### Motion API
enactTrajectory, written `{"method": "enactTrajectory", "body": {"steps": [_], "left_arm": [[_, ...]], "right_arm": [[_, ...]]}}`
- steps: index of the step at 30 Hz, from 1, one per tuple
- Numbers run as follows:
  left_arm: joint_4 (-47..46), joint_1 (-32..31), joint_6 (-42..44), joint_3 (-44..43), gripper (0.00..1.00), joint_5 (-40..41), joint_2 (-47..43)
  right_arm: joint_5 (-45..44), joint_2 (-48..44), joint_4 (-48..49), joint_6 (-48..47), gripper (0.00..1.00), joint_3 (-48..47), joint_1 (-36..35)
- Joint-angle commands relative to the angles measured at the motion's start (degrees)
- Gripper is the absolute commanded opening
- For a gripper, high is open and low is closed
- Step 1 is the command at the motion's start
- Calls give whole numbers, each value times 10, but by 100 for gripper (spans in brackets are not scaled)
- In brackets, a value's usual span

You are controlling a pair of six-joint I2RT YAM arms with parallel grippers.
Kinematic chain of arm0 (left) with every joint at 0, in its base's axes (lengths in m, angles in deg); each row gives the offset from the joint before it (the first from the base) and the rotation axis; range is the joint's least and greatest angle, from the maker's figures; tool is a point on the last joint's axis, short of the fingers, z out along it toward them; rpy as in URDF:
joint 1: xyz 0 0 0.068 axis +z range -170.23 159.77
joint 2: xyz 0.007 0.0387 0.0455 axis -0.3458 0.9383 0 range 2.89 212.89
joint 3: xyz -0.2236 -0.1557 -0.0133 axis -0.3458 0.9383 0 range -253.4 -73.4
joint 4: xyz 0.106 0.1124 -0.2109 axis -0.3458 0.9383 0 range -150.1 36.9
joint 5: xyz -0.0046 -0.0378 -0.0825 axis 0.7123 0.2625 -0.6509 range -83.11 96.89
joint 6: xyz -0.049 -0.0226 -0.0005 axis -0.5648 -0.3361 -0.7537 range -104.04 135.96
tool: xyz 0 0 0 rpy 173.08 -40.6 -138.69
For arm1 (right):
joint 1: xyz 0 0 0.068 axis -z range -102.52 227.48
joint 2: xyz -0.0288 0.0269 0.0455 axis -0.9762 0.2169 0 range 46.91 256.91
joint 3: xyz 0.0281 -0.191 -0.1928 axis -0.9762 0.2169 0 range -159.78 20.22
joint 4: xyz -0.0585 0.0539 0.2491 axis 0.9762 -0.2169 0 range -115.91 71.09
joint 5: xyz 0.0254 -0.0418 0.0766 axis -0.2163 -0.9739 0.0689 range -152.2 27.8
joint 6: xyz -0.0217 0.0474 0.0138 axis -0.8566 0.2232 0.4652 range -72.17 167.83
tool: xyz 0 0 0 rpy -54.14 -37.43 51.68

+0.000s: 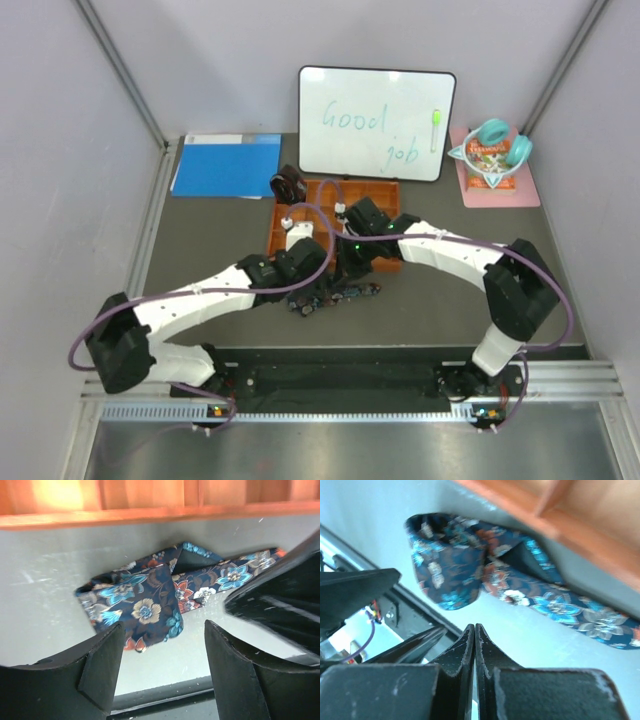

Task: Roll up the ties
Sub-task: Roll the tie at the center of the board.

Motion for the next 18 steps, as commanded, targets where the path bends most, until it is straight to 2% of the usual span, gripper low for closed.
{"method": "enactTrajectory", "body": {"steps": [1, 10, 18], "left_arm": [[34, 0, -6, 5, 70, 41, -66], [43, 26, -35, 88, 70, 58, -205], [28, 55, -41, 130, 71, 48, -251]], "right_arm": [[20, 4, 22, 9, 0, -49, -39], [44, 73, 24, 23, 0, -127, -78], [31, 133, 13, -1, 0, -140, -72]]}}
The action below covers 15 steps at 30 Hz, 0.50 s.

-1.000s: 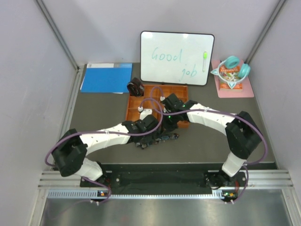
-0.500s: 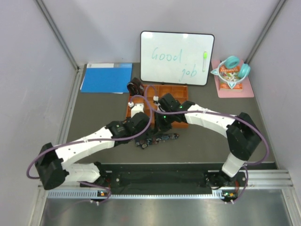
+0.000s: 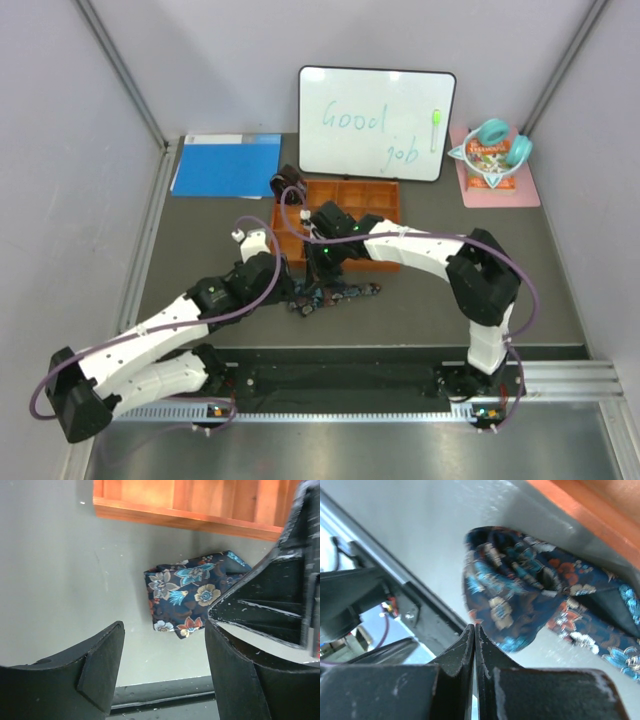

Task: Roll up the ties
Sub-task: Roll the tie at the center of the board.

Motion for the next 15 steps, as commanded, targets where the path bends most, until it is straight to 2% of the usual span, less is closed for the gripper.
{"method": "enactTrajectory", "body": {"steps": [1, 9, 15], "left_arm": [[-19, 15, -9, 23, 71, -1, -24], [-76, 42, -10, 74, 72, -30, -33], [-169, 58, -6, 119, 72, -66, -32]], "right_arm": [[-4, 32, -1, -20, 0, -26, 2], [-35, 43, -6, -27, 0, 0, 5], [-39, 38, -4, -31, 0, 15, 17]]}}
